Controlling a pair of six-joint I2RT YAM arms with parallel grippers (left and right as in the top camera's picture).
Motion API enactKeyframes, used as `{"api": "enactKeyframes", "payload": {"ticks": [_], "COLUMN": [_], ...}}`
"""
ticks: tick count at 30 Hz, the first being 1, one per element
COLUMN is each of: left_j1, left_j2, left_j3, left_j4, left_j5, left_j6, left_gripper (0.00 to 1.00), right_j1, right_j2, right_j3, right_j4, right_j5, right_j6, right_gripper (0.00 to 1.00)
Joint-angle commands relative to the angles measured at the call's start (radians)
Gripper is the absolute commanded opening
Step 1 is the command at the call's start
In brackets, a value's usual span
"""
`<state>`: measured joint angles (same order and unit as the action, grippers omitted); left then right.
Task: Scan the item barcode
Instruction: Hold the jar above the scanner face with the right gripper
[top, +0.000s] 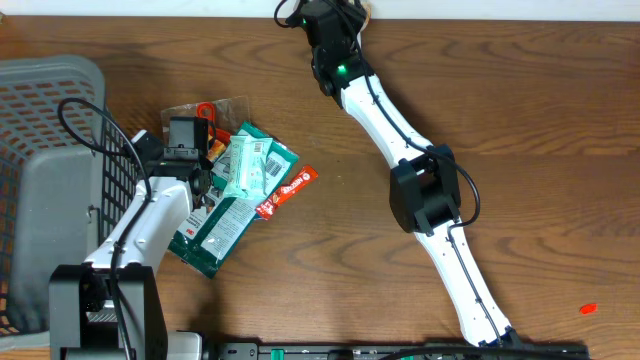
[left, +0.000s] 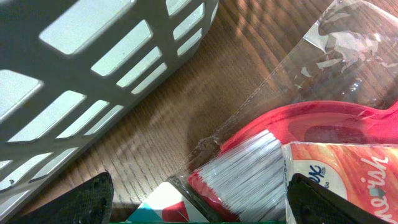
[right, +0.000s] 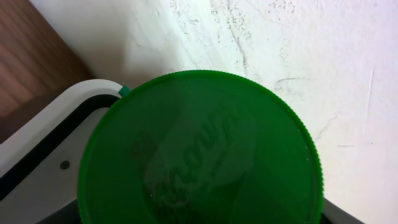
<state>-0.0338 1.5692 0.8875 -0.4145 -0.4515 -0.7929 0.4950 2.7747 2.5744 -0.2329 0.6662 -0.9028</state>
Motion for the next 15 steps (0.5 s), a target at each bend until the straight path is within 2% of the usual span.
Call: {"api": "enactKeyframes", "payload": {"ticks": [1, 15], "left_j1": [0.006, 0.006], "left_j2": [0.013, 0.013], "left_j3": [-0.007, -0.007], "left_j4": [-0.001, -0.001], "left_j5": [-0.005, -0.005], "left_j6": [-0.017, -0.017], "left_gripper": [0.89, 0.89], "right_j1": [0.01, 0.012], "right_j2": [0.009, 0.009], "right_j3": [0.013, 0.013], "right_j4": [0.013, 0.05], "right_j5": [0.018, 0.052], "right_j6": [-0.011, -0.055], "right_gripper": [0.04, 0.03]}}
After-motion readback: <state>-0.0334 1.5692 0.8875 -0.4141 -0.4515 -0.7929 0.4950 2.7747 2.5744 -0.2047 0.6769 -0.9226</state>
